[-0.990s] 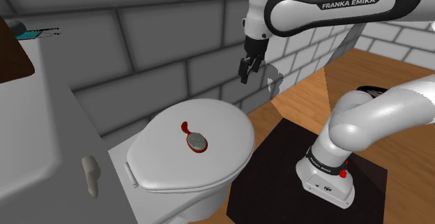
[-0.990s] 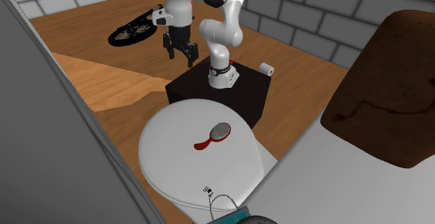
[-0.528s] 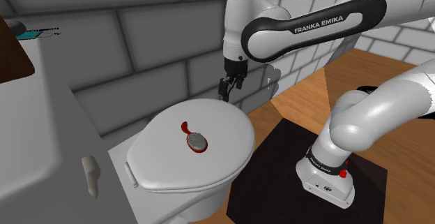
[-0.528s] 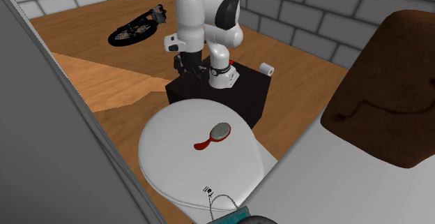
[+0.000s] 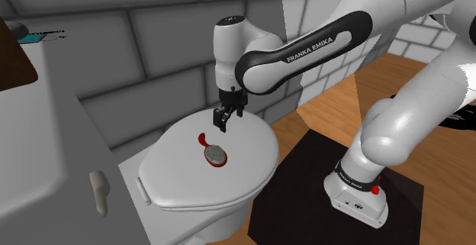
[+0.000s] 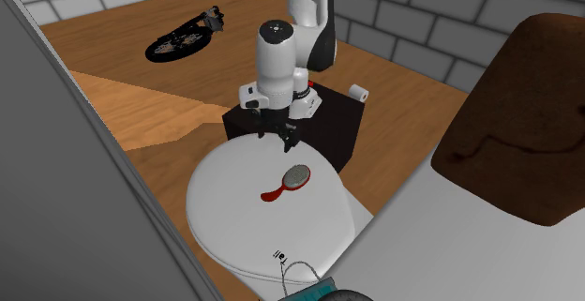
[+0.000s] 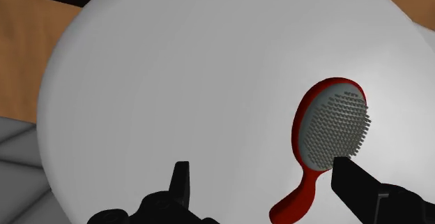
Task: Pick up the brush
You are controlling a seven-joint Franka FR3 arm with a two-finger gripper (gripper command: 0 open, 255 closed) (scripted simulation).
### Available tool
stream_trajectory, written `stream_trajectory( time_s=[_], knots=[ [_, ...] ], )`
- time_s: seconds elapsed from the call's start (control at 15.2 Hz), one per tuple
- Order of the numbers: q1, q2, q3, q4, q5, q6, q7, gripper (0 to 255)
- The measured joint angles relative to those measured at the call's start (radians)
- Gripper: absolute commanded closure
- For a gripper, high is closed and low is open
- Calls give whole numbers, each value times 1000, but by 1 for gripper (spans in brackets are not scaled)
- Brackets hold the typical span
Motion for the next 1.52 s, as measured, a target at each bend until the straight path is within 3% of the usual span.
stream_trajectory(
  time_s=[0.46, 0.99, 1.06, 1.52],
  knots=[
    [22, 269, 87, 145, -118, 81, 202, 0],
    [36, 378, 85, 145, -192, 170, 272, 0],
    [36, 381, 84, 142, -195, 176, 273, 255],
    [35, 382, 84, 141, -197, 181, 274, 255]
  ],
)
